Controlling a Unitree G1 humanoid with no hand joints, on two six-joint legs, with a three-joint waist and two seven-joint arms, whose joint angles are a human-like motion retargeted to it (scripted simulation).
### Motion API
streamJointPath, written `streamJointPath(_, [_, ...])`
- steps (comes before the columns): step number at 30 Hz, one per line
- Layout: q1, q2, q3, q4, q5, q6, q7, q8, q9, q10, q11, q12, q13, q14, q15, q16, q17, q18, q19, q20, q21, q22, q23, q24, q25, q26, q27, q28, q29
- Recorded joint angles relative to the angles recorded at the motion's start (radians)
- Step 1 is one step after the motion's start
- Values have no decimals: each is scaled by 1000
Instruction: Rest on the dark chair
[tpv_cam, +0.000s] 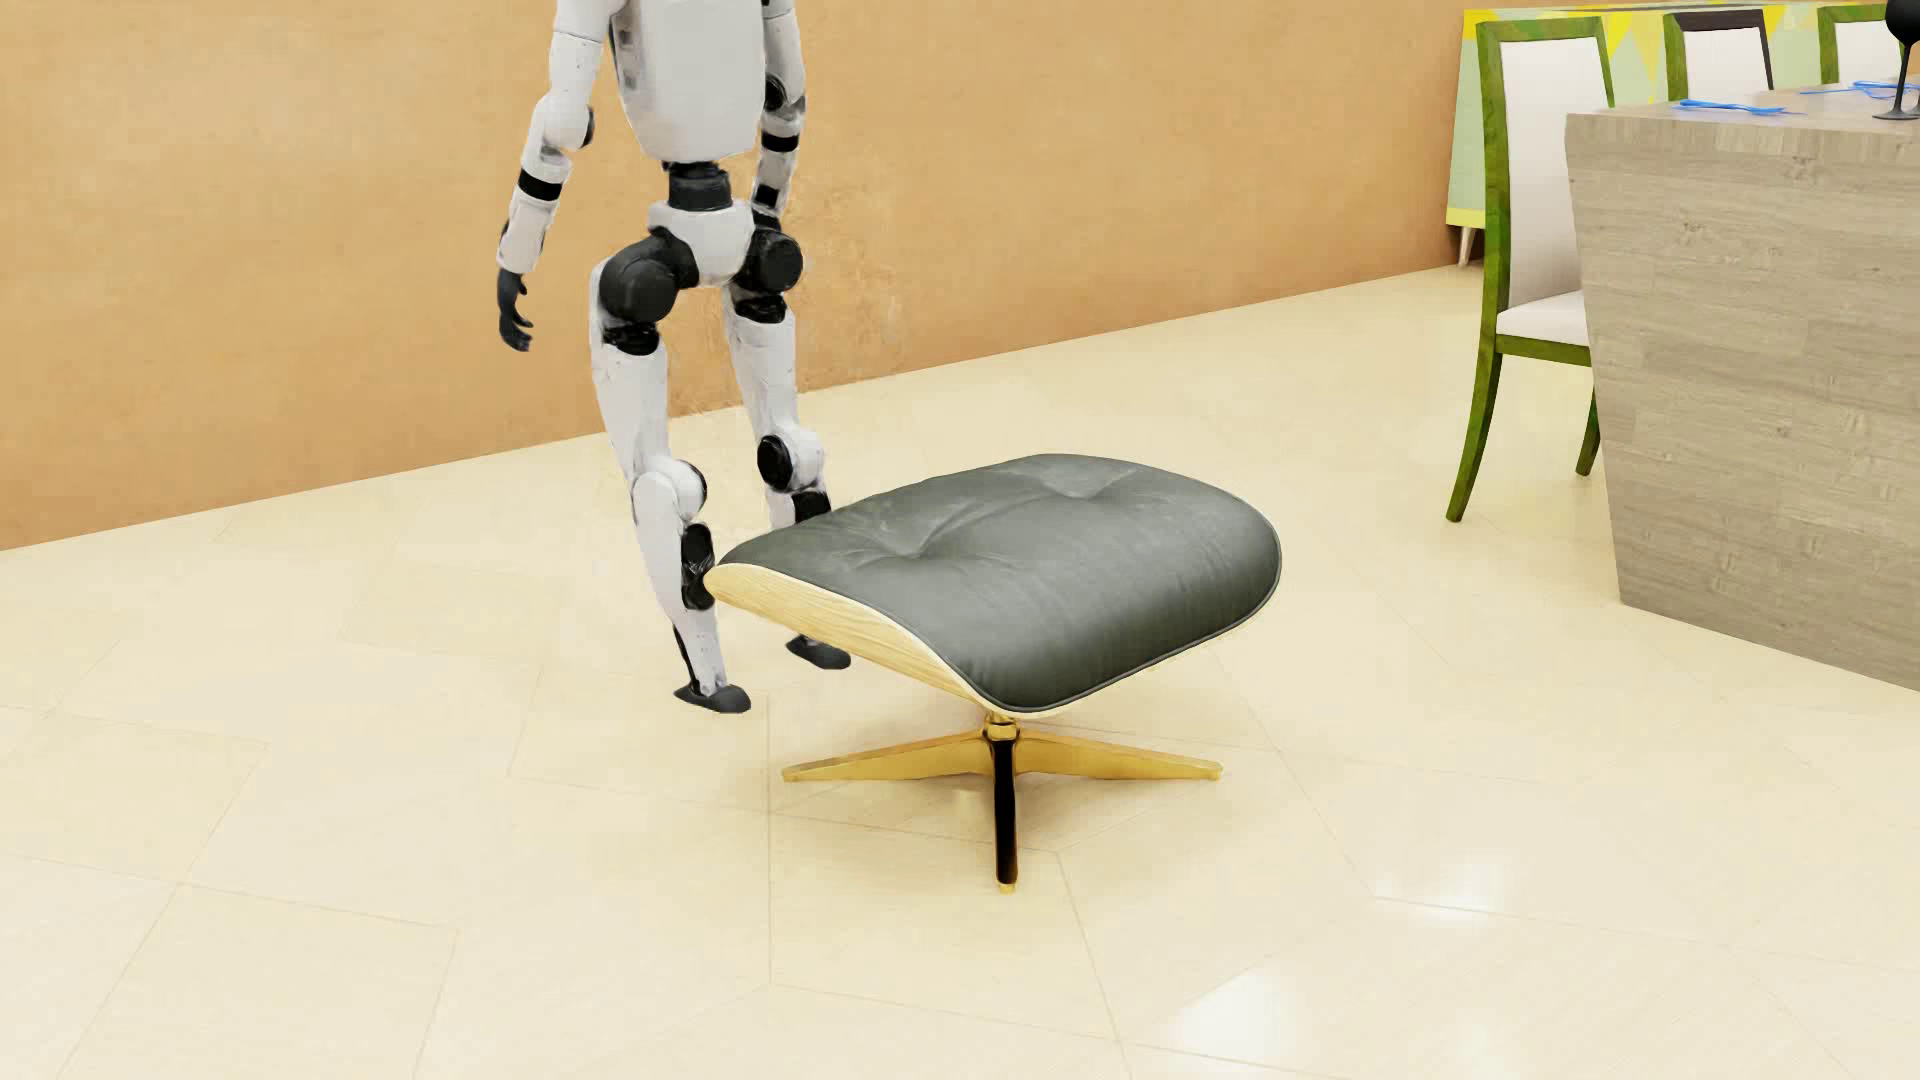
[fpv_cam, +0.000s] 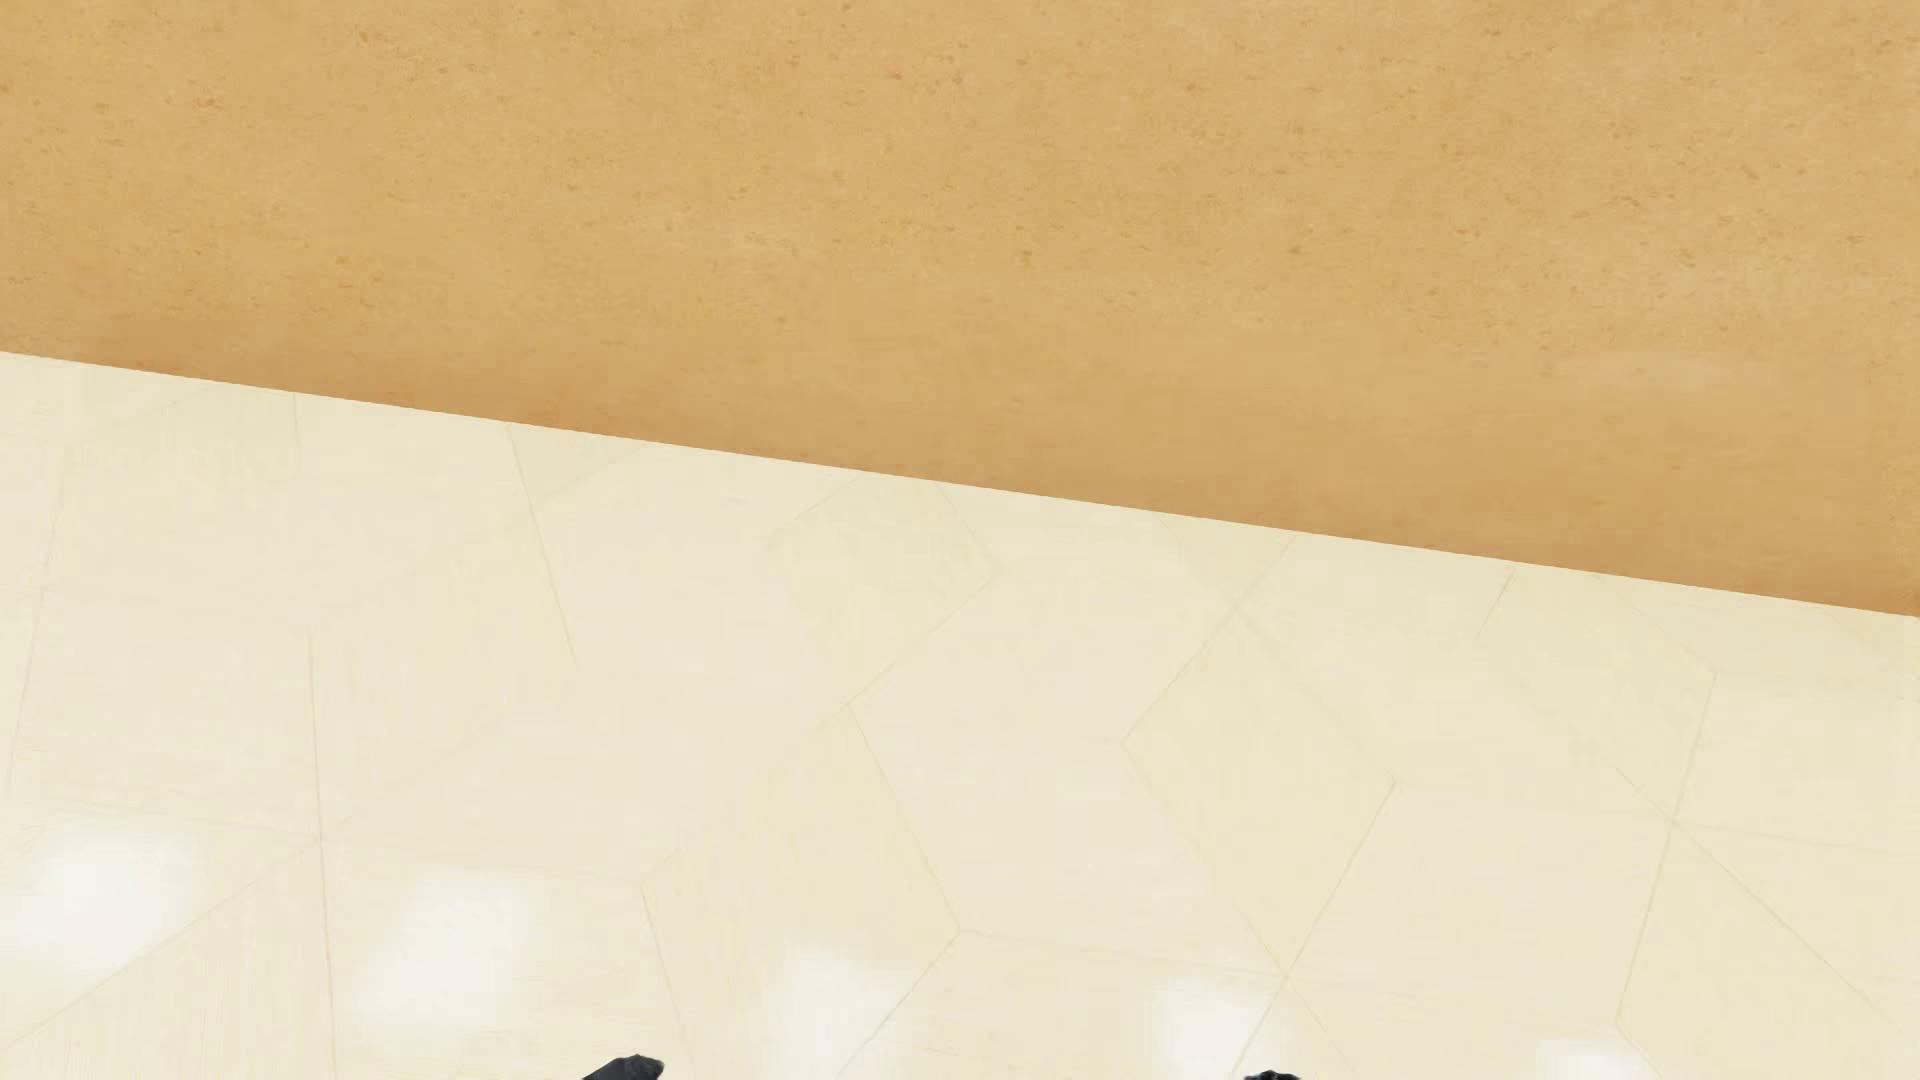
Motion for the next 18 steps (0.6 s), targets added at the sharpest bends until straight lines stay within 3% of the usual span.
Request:
streamJointPath(4, [6, 11, 0, 3, 1, -4, 6, -9, -17, 2, -1, 49, 42, -5, -8, 24, 7, -5, 1, 2, -28, 34, 10, 67, 1, -16, 2, -79, 13])
streamJointPath(8, [2, 7, 3, 0, -1, -5, 0, -7, -16, 0, 0, 72, 51, -2, -9, 33, 17, -1, -1, 16, -12, -27, -50, 47, 7, -31, -11, -91, 28])
streamJointPath(18, [-108, -111, -9, -12, -2, 8, -38, 21, 61, 78, 87, -72, -70, 16, 9, -13, 27, 31, -36, -87, 59, -138, -116, 30, 25, -30, -2, -88, -2])
